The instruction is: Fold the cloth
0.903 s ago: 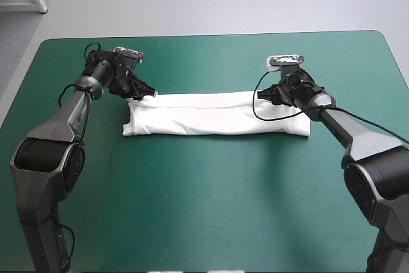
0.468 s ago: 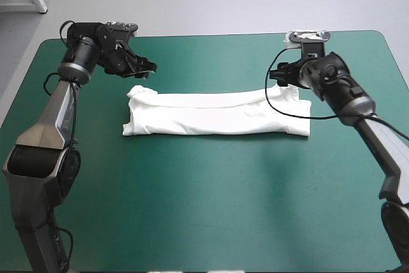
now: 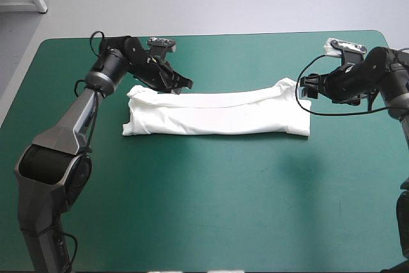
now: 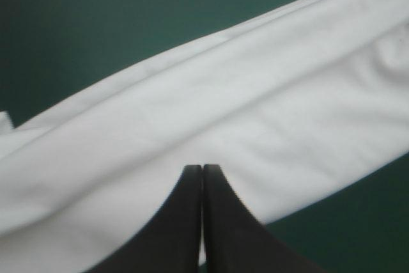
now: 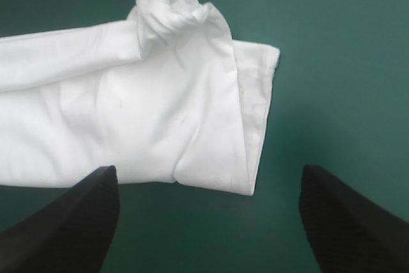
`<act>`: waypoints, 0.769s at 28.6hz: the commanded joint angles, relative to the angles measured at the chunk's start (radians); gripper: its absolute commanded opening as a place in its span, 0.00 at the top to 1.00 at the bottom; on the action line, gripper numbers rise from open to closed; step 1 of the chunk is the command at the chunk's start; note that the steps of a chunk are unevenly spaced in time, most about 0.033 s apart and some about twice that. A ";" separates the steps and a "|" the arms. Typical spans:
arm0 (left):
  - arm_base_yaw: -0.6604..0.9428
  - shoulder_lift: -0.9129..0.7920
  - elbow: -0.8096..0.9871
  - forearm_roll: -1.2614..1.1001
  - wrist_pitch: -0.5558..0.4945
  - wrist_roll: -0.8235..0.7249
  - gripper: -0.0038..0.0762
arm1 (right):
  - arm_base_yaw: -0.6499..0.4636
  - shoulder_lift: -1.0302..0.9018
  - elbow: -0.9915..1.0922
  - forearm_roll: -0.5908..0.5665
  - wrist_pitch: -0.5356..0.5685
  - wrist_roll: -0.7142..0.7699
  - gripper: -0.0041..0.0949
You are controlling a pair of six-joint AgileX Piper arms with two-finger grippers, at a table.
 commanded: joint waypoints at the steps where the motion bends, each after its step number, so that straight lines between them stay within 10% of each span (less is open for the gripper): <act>1: -0.049 -0.059 0.051 -0.038 -0.137 0.002 0.96 | -0.051 0.013 -0.032 0.105 0.024 -0.083 0.24; 8: -0.110 -0.014 0.156 -0.071 -0.302 -0.004 0.96 | -0.054 0.127 -0.032 0.146 0.024 -0.142 0.24; 22: -0.165 0.136 0.159 -0.077 -0.295 0.013 0.96 | -0.052 0.295 -0.032 0.194 -0.064 -0.182 0.24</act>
